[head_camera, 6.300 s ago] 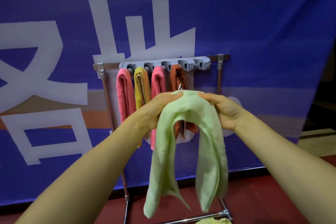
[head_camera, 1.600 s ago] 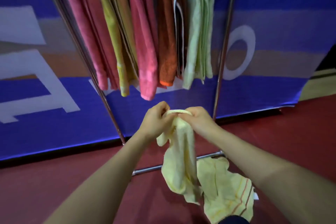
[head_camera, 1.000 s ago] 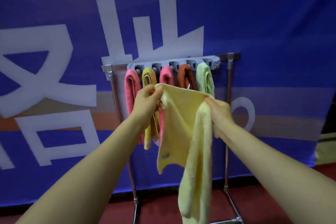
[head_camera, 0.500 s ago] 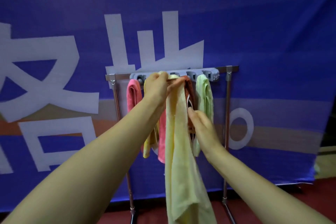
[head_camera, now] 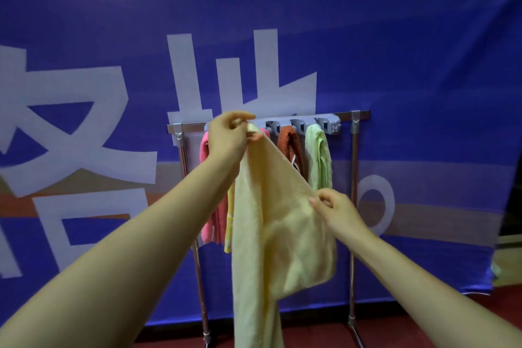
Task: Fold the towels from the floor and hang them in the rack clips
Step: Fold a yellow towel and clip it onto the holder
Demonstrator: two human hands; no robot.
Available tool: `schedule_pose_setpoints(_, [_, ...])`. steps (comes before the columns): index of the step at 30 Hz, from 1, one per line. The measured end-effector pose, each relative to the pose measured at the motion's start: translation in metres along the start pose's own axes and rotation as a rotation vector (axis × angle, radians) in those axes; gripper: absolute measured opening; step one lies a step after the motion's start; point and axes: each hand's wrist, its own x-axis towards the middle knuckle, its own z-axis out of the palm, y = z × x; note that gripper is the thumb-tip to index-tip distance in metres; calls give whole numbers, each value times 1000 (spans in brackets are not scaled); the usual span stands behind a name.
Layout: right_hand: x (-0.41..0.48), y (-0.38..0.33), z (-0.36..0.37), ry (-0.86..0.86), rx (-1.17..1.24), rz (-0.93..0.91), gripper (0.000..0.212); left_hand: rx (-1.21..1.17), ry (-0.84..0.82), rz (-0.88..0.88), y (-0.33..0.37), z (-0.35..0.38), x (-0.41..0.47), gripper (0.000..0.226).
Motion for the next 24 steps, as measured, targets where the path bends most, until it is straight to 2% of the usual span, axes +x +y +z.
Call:
schedule_pose_setpoints(4, [7,3,-2,81,-22,15,24,329,-50,31,-18,-11,-4,30])
schedule_pose_setpoints(7, [15,-3,-5,128,-35,-34,27,437,-57,-16,-32,-26,-7,27])
schedule_pose_setpoints(11, [28,-12,-13,143,-61,-88,30,288,-39,-272,-55,-48,-16,28])
schedule_pose_setpoints(15, [38,-20,-20,132,-77,-116,36,267,-170,-390,-67,-60,-22,25])
schedule_pose_setpoints(17, [43,-21,-24,115,-111,-119,36,462,-351,-327,-69,-65,-21,16])
schedule_pose_setpoints(19, [47,-21,-28,93,-144,-128,34,778,-509,-173,-71,-69,-20,17])
schedule_pose_setpoints(21, [49,-19,-33,68,-167,-146,32,954,-480,-20,-68,-69,-22,17])
schedule_pose_setpoints(24, [48,-16,-45,36,-250,-163,34,811,-371,88,-59,-70,-21,22])
